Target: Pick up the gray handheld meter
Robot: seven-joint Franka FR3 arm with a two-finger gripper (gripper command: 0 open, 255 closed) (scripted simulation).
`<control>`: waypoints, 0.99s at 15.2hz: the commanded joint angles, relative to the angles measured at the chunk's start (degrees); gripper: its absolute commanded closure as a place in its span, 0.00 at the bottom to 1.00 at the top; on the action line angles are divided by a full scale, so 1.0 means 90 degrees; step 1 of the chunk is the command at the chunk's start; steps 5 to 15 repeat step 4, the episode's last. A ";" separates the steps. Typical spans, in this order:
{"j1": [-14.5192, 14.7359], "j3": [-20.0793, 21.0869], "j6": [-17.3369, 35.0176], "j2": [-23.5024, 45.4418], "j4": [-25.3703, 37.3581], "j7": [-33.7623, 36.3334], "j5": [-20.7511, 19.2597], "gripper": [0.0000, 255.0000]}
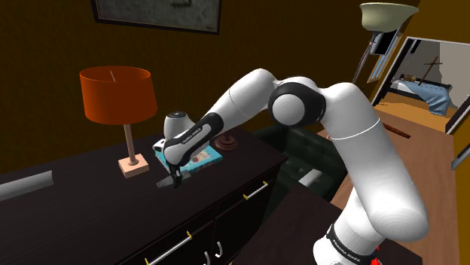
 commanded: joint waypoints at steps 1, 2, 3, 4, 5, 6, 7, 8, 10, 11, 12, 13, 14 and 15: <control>0.0006 0.0003 -0.0100 -0.0132 -0.0033 0.0011 0.0002 1.00; 0.0005 0.0004 -0.0147 -0.0199 -0.0052 0.0011 0.0003 1.00; 0.0004 0.0005 -0.0154 -0.0210 -0.0057 0.0011 0.0003 1.00; 0.0004 0.0005 -0.0155 -0.0210 -0.0056 0.0011 0.0003 1.00; 0.0004 0.0005 -0.0155 -0.0210 -0.0056 0.0011 0.0003 1.00; 0.0004 0.0005 -0.0155 -0.0210 -0.0056 0.0011 0.0003 1.00; 0.0004 0.0005 -0.0155 -0.0210 -0.0056 0.0011 0.0003 1.00; 0.0004 0.0005 -0.0155 -0.0210 -0.0056 0.0011 0.0003 1.00; 0.0004 0.0005 -0.0155 -0.0210 -0.0056 0.0011 0.0003 1.00; 0.0004 0.0005 -0.0155 -0.0210 -0.0056 0.0011 0.0003 1.00; 0.0004 0.0005 -0.0155 -0.0210 -0.0056 0.0011 0.0003 1.00; 0.0004 0.0005 -0.0155 -0.0210 -0.0056 0.0011 0.0003 1.00; 0.0004 0.0005 -0.0155 -0.0210 -0.0056 0.0011 0.0003 1.00; 0.0004 0.0005 -0.0155 -0.0210 -0.0056 0.0011 0.0003 1.00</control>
